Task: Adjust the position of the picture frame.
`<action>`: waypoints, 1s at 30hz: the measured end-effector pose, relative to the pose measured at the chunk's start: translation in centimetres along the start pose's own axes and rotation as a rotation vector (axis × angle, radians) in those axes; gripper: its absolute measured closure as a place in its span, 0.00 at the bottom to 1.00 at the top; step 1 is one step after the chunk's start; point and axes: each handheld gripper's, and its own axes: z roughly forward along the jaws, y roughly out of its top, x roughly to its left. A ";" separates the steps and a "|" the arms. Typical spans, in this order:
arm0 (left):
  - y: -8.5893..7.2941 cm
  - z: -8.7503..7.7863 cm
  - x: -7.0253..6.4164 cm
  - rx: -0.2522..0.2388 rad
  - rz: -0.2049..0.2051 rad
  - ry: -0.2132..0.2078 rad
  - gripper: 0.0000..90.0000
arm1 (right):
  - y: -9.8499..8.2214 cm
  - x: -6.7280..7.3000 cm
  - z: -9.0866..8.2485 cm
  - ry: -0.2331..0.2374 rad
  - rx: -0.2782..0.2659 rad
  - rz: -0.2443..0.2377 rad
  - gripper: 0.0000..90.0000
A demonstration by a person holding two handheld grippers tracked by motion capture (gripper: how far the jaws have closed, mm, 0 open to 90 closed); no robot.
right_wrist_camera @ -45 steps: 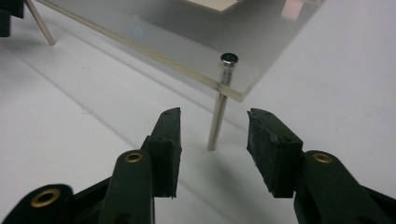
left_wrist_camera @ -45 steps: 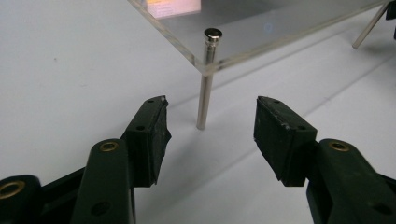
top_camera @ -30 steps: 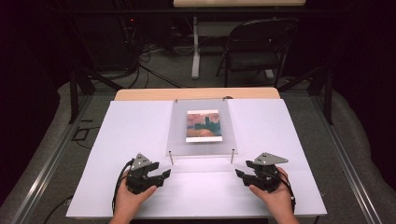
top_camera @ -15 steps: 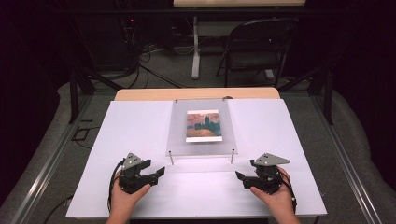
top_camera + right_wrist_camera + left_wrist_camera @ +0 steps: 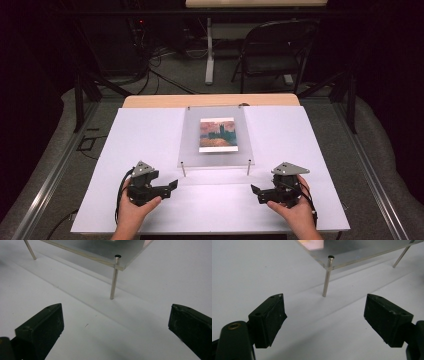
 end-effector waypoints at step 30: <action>8.5 3.0 1.4 -0.025 0.004 -0.111 0.19 | 5.1 -3.0 1.6 -0.007 0.000 0.046 0.03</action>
